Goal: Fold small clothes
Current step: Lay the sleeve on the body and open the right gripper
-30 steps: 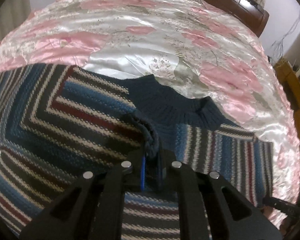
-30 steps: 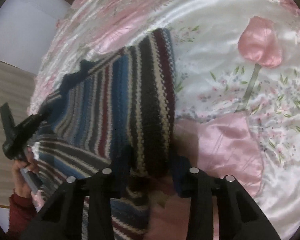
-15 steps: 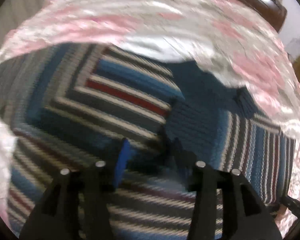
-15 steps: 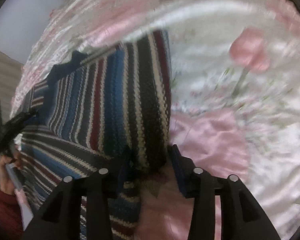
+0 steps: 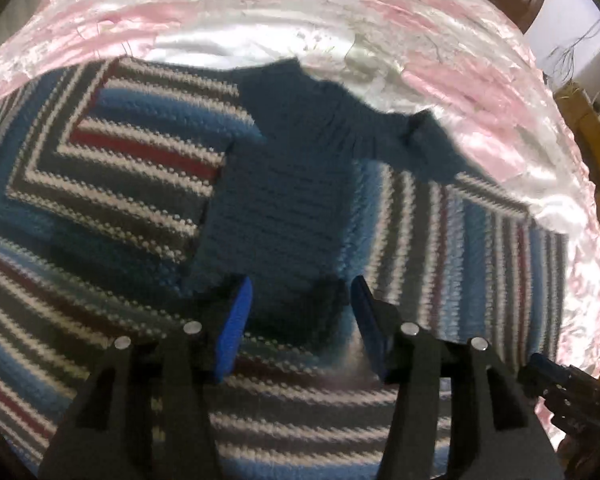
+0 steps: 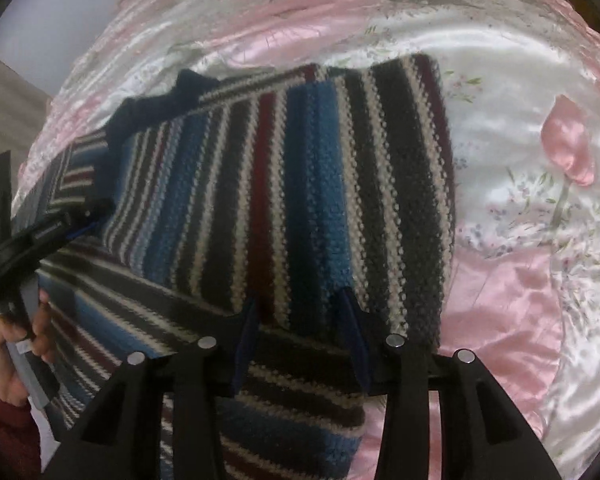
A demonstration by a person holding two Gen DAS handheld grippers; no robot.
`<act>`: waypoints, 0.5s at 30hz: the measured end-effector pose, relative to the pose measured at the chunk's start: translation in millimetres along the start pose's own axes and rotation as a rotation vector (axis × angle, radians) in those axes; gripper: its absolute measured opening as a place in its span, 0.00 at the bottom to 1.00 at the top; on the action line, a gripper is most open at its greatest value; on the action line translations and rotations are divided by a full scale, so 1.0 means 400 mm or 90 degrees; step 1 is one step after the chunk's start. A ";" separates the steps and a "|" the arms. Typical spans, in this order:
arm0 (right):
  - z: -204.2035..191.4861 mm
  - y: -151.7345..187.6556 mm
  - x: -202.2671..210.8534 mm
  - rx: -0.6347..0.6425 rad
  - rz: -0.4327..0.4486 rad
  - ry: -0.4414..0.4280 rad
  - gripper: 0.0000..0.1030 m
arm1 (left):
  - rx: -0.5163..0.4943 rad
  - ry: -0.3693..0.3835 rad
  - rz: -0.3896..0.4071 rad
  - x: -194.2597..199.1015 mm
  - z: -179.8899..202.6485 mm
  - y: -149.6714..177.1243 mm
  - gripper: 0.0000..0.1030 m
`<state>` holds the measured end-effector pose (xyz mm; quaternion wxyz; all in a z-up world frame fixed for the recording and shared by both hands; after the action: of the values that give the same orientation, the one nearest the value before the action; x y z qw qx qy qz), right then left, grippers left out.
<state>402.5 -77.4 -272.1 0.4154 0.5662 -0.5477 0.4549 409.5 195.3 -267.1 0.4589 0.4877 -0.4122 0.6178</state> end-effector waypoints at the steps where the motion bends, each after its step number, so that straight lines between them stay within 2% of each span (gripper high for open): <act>1: 0.001 0.000 -0.007 -0.003 0.002 0.002 0.42 | -0.016 -0.009 0.002 -0.003 0.003 0.000 0.50; 4: -0.012 -0.001 -0.024 0.000 0.001 0.028 0.44 | -0.020 -0.006 0.003 -0.003 -0.002 0.000 0.51; 8: -0.042 -0.018 -0.016 -0.017 -0.012 0.055 0.47 | -0.006 0.023 0.000 0.041 -0.024 0.002 0.51; 9: -0.051 -0.018 0.000 -0.019 -0.006 0.055 0.52 | 0.000 0.026 0.000 0.064 -0.040 0.010 0.54; 10: -0.067 -0.017 0.018 -0.013 0.006 0.048 0.59 | 0.007 0.030 0.002 0.090 -0.066 0.020 0.58; 12: -0.120 -0.015 0.052 0.020 0.033 0.040 0.64 | 0.024 0.033 0.006 0.132 -0.121 0.041 0.60; 15: -0.190 -0.027 0.065 0.051 0.040 0.040 0.64 | 0.079 0.030 0.019 0.190 -0.273 0.049 0.60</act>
<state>408.3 -9.4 -228.4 0.3950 0.5505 -0.5328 0.5069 358.1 307.9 -213.7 0.4280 0.4944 -0.3693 0.6603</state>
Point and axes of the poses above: each gripper's, at about its wrist camera, not at the fingertips, and x roughly against the way its jaws point, z to its right, y to its underside, the point moved 3 cm from there along -x, roughly the way its jaws point, and after that the axes turned 11 degrees about -z, right-handed, at the moved point
